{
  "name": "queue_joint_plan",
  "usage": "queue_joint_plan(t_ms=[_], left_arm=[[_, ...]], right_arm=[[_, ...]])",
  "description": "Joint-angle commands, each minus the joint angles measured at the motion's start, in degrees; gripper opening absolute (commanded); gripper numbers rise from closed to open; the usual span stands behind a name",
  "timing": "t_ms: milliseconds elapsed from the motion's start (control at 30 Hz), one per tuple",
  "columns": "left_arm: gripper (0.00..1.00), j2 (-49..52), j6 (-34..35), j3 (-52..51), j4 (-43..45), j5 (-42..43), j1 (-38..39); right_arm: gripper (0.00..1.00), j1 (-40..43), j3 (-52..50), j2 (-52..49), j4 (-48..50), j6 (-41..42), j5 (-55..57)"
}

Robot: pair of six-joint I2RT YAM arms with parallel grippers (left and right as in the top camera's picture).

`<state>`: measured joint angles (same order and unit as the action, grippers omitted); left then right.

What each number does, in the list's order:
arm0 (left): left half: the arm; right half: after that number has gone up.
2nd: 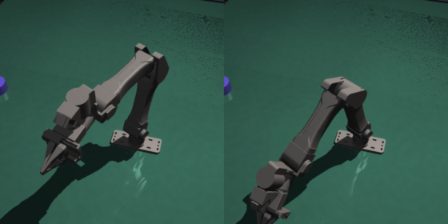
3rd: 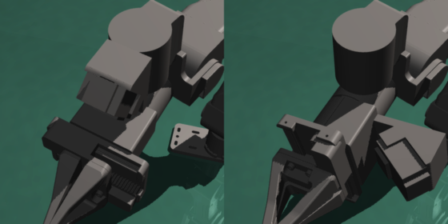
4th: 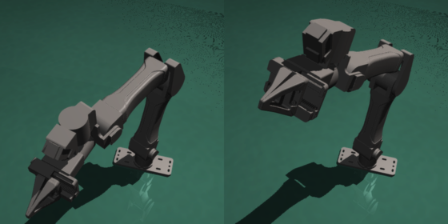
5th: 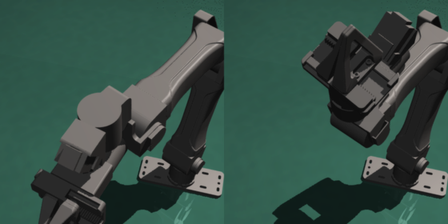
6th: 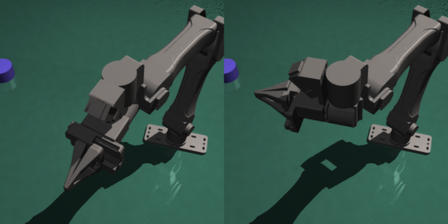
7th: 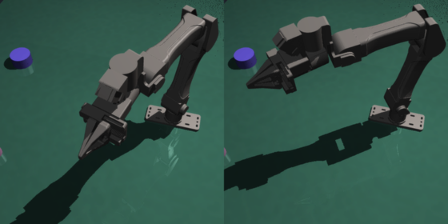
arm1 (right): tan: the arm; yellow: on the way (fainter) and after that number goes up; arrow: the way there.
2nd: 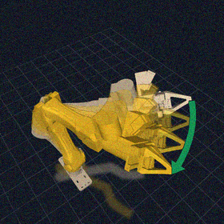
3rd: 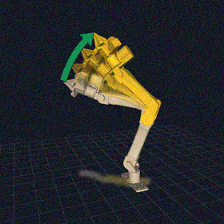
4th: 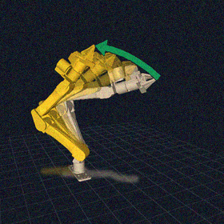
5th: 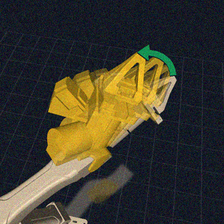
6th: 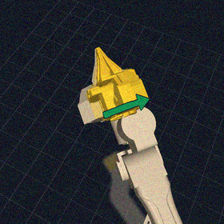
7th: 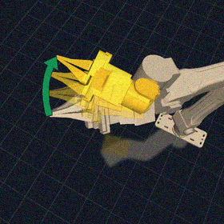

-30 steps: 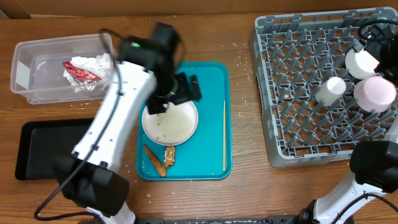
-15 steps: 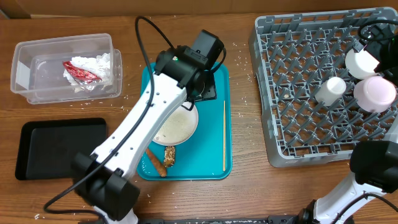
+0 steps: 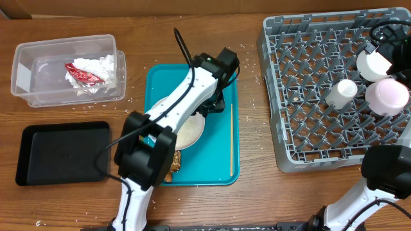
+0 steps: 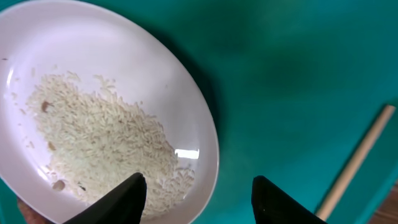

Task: Sort waste into correct bins and load items into the dishwasher
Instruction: 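Grasp the white plate rim with the left gripper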

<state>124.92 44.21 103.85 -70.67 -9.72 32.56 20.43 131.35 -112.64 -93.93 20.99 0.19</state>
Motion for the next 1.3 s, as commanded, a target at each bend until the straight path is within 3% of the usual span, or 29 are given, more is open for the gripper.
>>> queue_joint_plan(t_ms=[0,367,600,900,1100,1267], left_arm=[[0.55,2.8,4.5,0.0,0.6,-1.2,0.1],[0.52,6.1,6.0,0.0,2.9,-1.2,0.3],[0.36,6.1,6.0,0.0,3.5,-1.2,0.4],[0.36,6.1,6.0,0.0,3.5,-1.3,0.6],[0.25,6.1,6.0,0.0,3.4,-2.5,0.6],[0.22,6.1,6.0,0.0,3.0,-2.5,0.6]], right_arm=[[1.0,-0.1,1.8,2.6,0.2,0.5,-0.3],[1.0,-0.1,1.8,2.6,0.2,0.5,-0.3],[1.0,-0.1,1.8,2.6,0.2,0.5,-0.3],[1.0,-0.1,1.8,2.6,0.2,0.5,-0.3],[1.0,-0.1,1.8,2.6,0.2,0.5,-0.3],[1.0,-0.1,1.8,2.6,0.2,0.5,-0.3]])
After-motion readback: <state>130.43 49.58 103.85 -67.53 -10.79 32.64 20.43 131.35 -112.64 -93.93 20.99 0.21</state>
